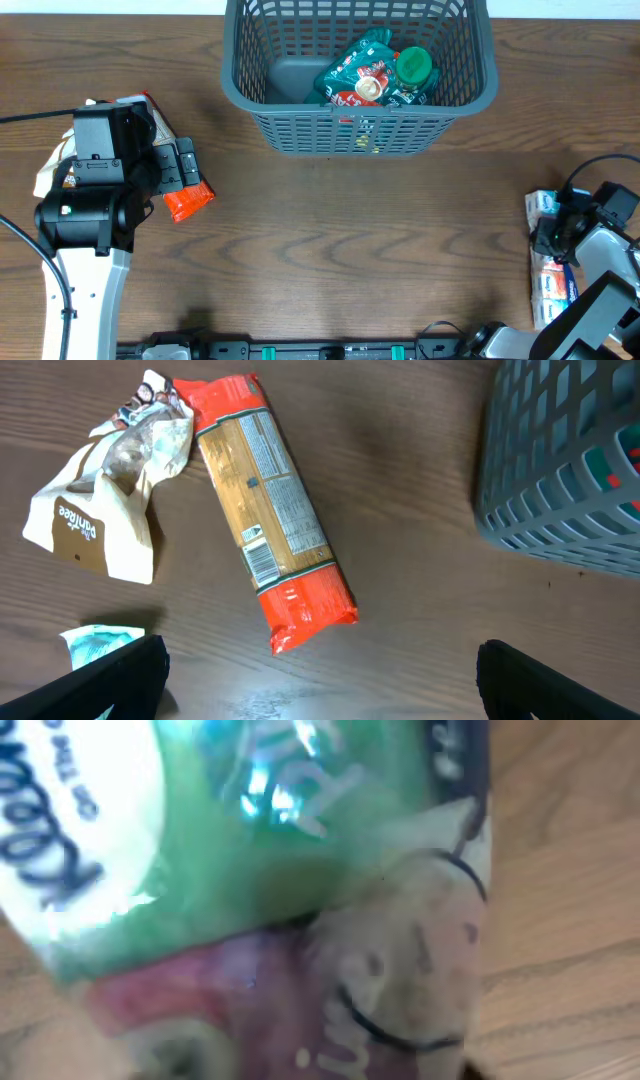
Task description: Pack container
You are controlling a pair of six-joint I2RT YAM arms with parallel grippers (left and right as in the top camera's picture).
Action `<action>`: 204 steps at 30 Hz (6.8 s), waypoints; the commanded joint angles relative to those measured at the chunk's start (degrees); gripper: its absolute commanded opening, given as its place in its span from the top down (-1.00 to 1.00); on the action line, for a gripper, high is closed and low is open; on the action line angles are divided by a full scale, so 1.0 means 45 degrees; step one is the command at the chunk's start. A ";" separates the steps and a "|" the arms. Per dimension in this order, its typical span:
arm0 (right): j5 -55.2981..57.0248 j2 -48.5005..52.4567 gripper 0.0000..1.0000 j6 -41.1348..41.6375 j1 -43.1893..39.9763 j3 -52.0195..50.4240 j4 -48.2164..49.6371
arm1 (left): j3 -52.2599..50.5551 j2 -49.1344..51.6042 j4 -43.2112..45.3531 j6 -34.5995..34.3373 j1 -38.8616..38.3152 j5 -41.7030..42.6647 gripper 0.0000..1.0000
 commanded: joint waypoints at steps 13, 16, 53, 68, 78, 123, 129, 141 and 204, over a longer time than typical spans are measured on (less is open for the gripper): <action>-0.2064 -0.0709 0.97 0.5353 0.1540 0.4303 -0.1132 | 0.0238 -0.0068 -0.0034 0.0083 0.0063 -0.0102 -0.98; -0.3254 -0.0894 0.97 0.5668 0.1938 0.6295 -0.1826 | 0.0238 -0.0068 -0.0039 0.0083 0.0063 -0.0102 -0.97; -0.4235 0.5532 0.98 -0.3769 1.3493 1.9900 -0.5858 | 0.0238 -0.0068 -0.0185 0.0078 0.0063 -0.0097 -0.97; -0.4818 0.8854 0.98 -0.3764 1.4707 1.9880 -0.7694 | 0.0238 -0.0068 -0.0325 0.0073 0.0063 -0.0097 -0.97; -0.4818 0.9015 -0.08 -0.3706 1.4683 1.9846 -0.8592 | 0.0238 -0.0068 -0.0330 0.0073 0.0063 -0.0097 -0.97; -0.0393 0.6246 -0.99 0.7567 0.3934 2.2926 -1.4727 | 0.8782 0.1851 -0.4439 -0.3512 0.0097 -0.1787 -0.97; -0.0389 0.7407 -0.98 0.7305 0.4007 2.1498 -1.4324 | 1.1040 0.4925 -0.6358 -0.4687 0.0811 -0.1676 -0.97; -0.0389 0.8272 -0.98 0.6343 0.4007 1.9861 -1.3478 | 1.1040 0.9602 -0.6946 -0.5187 0.1307 -0.1224 -0.97; -0.0379 0.8272 -0.98 0.5411 0.4002 1.9846 -1.3138 | 0.5047 1.3148 -0.0631 -0.2871 0.2370 0.2263 0.44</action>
